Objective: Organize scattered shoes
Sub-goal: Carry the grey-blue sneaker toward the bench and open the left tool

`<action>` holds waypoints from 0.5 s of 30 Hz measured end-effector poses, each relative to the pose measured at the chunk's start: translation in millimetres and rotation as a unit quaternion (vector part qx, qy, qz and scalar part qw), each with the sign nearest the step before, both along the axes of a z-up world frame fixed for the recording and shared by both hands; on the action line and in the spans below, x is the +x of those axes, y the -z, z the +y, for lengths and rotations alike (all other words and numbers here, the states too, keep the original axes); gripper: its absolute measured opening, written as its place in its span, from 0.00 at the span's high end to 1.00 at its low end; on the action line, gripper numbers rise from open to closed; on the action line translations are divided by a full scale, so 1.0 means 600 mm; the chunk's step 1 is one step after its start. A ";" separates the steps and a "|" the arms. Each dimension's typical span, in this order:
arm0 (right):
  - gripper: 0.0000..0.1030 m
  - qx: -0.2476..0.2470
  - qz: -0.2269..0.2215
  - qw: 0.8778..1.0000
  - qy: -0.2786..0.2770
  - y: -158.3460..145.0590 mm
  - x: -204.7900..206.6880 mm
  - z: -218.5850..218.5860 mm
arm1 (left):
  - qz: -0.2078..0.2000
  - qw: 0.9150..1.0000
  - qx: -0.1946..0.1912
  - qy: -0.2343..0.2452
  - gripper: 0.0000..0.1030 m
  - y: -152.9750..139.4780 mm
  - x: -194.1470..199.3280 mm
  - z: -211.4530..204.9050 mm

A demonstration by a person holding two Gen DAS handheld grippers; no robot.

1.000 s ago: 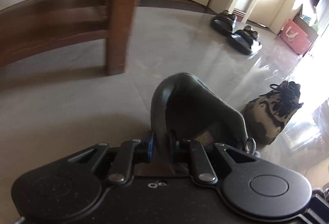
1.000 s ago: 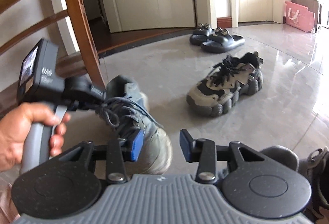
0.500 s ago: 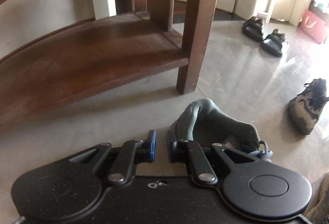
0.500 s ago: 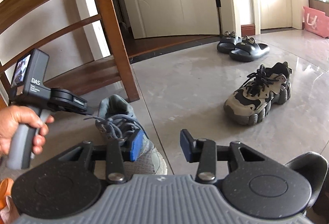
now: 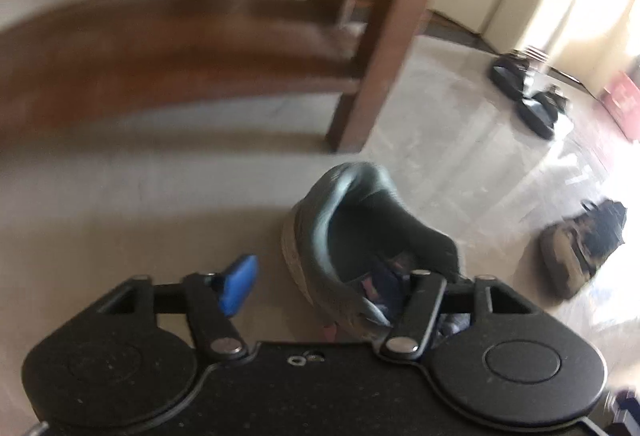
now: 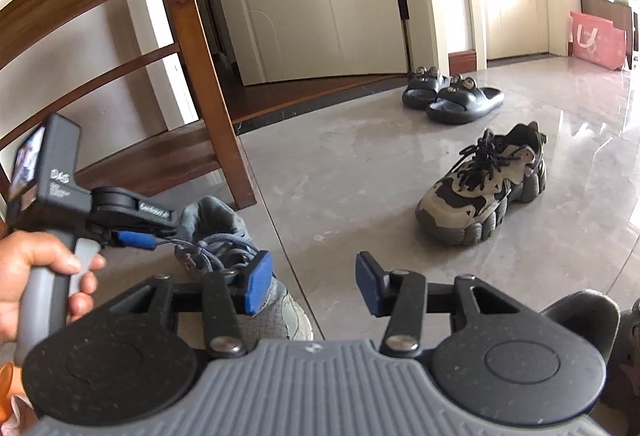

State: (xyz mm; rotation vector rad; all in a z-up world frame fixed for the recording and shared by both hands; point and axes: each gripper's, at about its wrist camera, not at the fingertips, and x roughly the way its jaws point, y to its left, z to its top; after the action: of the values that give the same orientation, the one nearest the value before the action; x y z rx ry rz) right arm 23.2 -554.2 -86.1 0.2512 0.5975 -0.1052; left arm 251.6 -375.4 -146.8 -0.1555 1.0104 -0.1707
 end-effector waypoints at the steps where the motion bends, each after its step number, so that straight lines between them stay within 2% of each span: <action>1: 0.51 -0.003 0.003 1.000 -0.005 0.002 0.002 0.003 | 0.013 1.000 -0.007 -0.008 0.38 0.011 0.007 0.001; 3: 0.51 -0.004 0.006 1.000 -0.017 0.003 0.006 0.006 | 0.028 0.999 -0.020 -0.013 0.42 0.024 0.014 0.002; 4: 0.51 -0.005 0.008 1.000 -0.022 0.005 0.007 0.008 | 0.025 0.999 -0.019 -0.005 0.58 0.027 0.016 0.002; 5: 0.51 -0.005 0.010 1.000 -0.027 0.007 0.007 0.010 | 0.018 1.000 -0.008 0.011 0.81 0.028 0.018 -0.002; 8: 0.51 -0.002 0.018 0.999 -0.037 0.017 0.007 0.013 | 0.004 0.998 0.034 0.058 0.85 0.028 0.022 -0.004; 11: 0.51 0.008 0.028 0.999 -0.041 0.027 0.008 0.017 | -0.010 0.991 0.075 0.115 0.85 0.026 0.017 -0.002; 15: 0.51 0.015 0.031 0.998 -0.050 0.033 0.010 0.028 | -0.022 0.982 0.122 0.146 0.85 0.021 0.016 0.014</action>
State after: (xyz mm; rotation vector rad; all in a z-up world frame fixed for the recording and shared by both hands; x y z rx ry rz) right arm 29.5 -537.5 -105.9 0.2469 0.6720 -0.0078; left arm 260.9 -367.1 -159.3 0.2208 0.9979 -0.3139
